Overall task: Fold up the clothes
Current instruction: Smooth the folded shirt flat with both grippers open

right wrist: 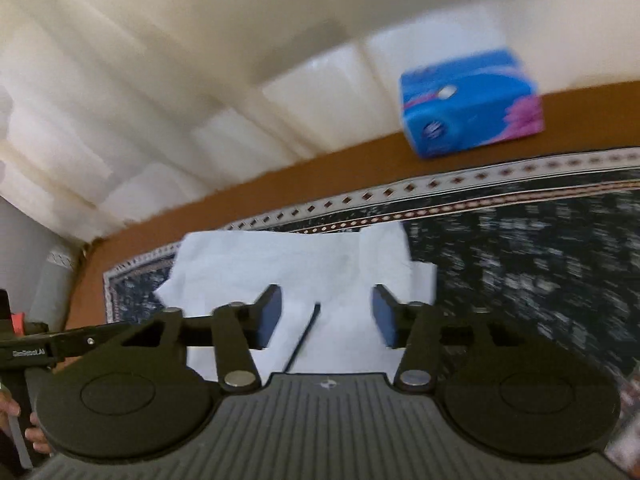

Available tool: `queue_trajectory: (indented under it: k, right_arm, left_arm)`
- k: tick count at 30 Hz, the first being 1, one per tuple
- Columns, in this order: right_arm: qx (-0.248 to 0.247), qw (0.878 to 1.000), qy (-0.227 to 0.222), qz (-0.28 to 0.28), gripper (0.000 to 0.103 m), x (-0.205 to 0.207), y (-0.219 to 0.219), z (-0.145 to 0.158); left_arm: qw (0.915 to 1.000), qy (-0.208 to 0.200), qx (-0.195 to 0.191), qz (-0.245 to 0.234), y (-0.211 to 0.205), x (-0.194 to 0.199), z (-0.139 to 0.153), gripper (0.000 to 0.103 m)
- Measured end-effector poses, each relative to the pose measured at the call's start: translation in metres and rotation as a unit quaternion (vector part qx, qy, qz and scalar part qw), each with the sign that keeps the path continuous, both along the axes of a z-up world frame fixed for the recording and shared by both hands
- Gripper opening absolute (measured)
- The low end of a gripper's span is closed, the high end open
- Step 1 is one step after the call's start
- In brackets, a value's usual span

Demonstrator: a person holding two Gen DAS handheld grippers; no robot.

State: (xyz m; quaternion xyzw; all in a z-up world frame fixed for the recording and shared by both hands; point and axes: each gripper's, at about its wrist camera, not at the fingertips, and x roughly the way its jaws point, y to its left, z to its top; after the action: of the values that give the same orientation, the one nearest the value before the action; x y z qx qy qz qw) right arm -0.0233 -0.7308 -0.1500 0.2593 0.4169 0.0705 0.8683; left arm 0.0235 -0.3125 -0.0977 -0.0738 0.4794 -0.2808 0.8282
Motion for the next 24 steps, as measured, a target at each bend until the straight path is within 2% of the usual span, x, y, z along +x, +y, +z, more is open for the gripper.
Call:
queue_trajectory:
  k: [2, 8, 13, 18, 20, 24]
  right_arm:
    - [-0.011, 1.0, -0.001, -0.012, 0.059, -0.025, -0.001, 0.004]
    - [-0.033, 0.998, 0.02, -0.052, 0.064, -0.069, 0.012, -0.007]
    - [-0.056, 0.995, 0.006, -0.085, 0.065, -0.064, 0.017, 0.001]
    - [-0.099, 0.994, 0.02, -0.05, 0.065, -0.057, 0.038, -0.003]
    - [-0.143, 0.989, 0.034, -0.027, 0.065, -0.062, 0.055, -0.012]
    - [-0.17, 0.984, 0.036, -0.032, 0.065, -0.09, 0.074, -0.037]
  left_arm:
    - [0.9998, 0.017, -0.006, 0.003, 0.011, -0.013, -0.008, 0.078]
    - [0.9967, 0.048, -0.064, 0.013, 0.024, -0.023, -0.029, 0.078]
    - [0.9958, 0.043, -0.081, 0.002, 0.015, -0.014, -0.026, 0.078]
    - [0.9974, 0.047, -0.044, -0.032, 0.005, -0.022, -0.036, 0.073]
    - [0.9975, 0.052, -0.03, -0.038, 0.004, -0.032, -0.047, 0.067]
    - [0.998, 0.05, -0.009, -0.038, 0.003, -0.053, -0.071, 0.068]
